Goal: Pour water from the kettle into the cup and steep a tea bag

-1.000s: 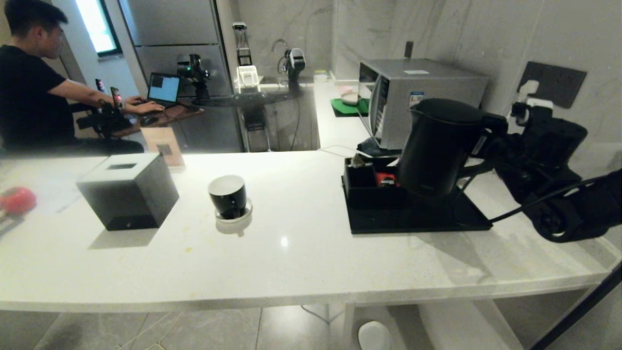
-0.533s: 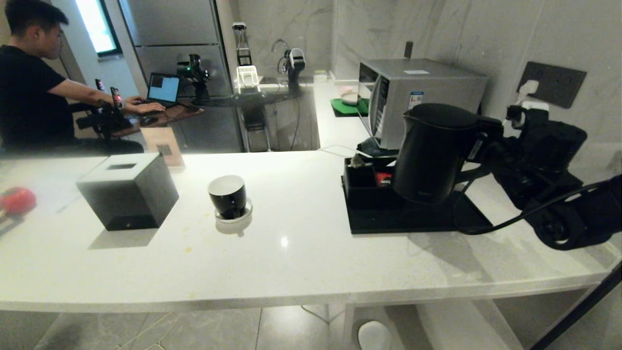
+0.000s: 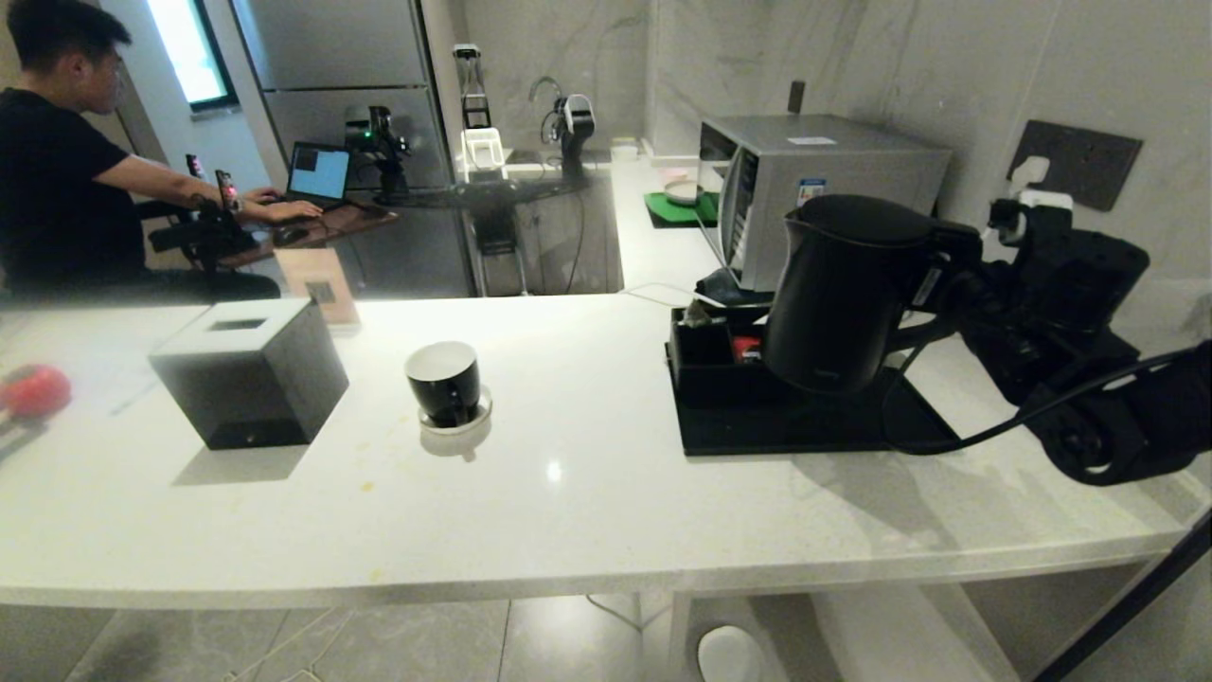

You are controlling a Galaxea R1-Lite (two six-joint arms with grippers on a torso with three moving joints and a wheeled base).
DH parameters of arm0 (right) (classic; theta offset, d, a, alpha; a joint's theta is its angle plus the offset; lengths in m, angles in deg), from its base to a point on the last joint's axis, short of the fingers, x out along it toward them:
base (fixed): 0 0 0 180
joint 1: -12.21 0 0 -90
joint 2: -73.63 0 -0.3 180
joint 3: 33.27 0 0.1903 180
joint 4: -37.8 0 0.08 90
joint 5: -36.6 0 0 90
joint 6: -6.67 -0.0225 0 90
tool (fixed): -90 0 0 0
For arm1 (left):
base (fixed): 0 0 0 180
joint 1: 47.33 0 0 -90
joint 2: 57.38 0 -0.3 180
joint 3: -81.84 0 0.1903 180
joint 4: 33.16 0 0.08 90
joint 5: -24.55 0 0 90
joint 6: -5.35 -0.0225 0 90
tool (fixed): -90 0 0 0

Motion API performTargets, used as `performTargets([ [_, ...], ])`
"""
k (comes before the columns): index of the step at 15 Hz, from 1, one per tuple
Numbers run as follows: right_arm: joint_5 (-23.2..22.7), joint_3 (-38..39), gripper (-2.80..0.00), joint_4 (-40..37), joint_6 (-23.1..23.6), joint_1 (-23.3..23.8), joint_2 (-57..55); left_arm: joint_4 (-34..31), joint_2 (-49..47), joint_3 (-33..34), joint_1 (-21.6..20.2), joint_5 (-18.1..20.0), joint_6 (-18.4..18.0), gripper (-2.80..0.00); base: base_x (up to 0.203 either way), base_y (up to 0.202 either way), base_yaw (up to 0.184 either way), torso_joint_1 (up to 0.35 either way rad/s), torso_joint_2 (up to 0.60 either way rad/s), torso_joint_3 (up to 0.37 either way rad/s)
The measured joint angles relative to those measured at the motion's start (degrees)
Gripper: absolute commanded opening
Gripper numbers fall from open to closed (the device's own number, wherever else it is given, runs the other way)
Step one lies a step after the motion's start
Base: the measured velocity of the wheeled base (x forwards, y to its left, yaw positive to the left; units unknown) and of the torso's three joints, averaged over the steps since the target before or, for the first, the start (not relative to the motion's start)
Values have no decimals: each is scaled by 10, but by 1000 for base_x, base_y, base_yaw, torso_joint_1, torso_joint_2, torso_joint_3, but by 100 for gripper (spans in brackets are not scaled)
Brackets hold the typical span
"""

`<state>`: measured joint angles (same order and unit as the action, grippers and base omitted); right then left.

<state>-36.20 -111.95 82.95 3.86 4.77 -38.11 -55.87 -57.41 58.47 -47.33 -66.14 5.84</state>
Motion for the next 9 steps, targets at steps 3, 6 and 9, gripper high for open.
performTargets([
  [3, 0, 5, -280, 2, 0, 0, 1, 0, 0, 0, 0, 0, 0, -280, 0, 0, 0, 0, 0, 0],
  [6, 2, 17, -280, -1, 1, 0, 4, 0, 0, 0, 0, 0, 1, -280, 0, 0, 0, 0, 0, 0],
  [9, 1, 20, -280, 1, 1, -5, 8, 0, 0, 0, 0, 0, 1, -280, 0, 0, 0, 0, 0, 0],
])
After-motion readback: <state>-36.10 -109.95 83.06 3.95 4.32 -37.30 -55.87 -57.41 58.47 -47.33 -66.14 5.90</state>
